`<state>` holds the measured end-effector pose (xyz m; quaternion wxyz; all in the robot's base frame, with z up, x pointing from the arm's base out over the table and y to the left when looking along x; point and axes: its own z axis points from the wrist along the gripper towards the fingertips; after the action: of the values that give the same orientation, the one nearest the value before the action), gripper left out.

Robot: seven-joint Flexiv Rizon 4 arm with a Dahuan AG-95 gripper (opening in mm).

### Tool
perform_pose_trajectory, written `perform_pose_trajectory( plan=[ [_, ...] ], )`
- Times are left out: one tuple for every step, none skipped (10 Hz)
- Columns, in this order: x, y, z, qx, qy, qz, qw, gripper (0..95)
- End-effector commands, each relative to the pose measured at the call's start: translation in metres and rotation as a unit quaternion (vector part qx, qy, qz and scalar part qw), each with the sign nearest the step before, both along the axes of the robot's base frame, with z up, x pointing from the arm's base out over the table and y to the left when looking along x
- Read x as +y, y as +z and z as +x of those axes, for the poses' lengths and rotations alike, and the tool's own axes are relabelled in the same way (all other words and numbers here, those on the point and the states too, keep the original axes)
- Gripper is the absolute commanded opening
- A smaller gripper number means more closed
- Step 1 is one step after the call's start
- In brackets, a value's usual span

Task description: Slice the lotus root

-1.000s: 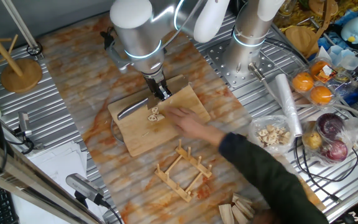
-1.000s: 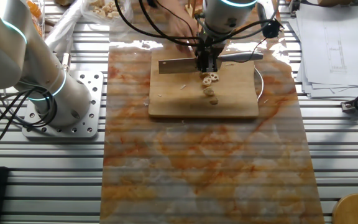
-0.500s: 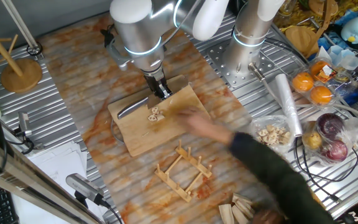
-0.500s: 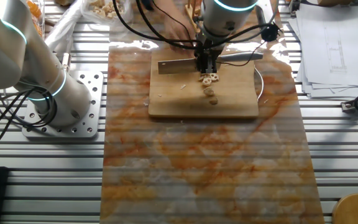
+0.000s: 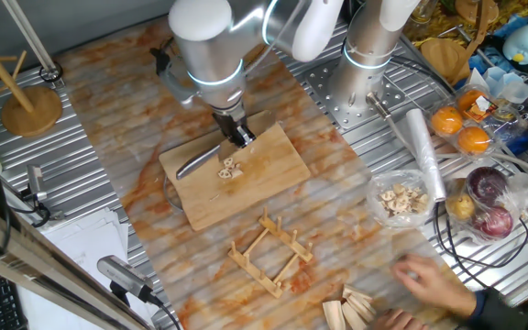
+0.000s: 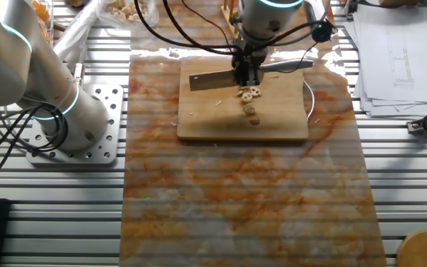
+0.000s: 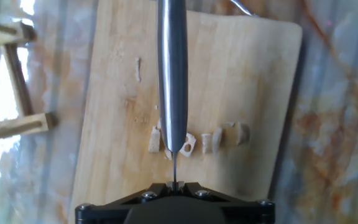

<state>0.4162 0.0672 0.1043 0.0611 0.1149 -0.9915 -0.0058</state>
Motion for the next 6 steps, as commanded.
perform_pose_trajectory(
  plan=[
    [0.0, 0.0, 0.001, -0.018, 0.062, -0.001, 0.9979, 0.0],
    [0.0, 0.0, 0.001, -0.021, 0.054, 0.0, 0.9983, 0.0],
    [0.0, 0.0, 0.001, -0.028, 0.057, 0.007, 0.9979, 0.0],
    [0.0, 0.0, 0.001, -0.027, 0.063, 0.014, 0.9975, 0.0],
    [0.0, 0.0, 0.001, -0.025, 0.068, 0.018, 0.9972, 0.0],
    [0.012, 0.008, 0.006, -0.022, 0.072, 0.02, 0.997, 0.0]
  ],
)
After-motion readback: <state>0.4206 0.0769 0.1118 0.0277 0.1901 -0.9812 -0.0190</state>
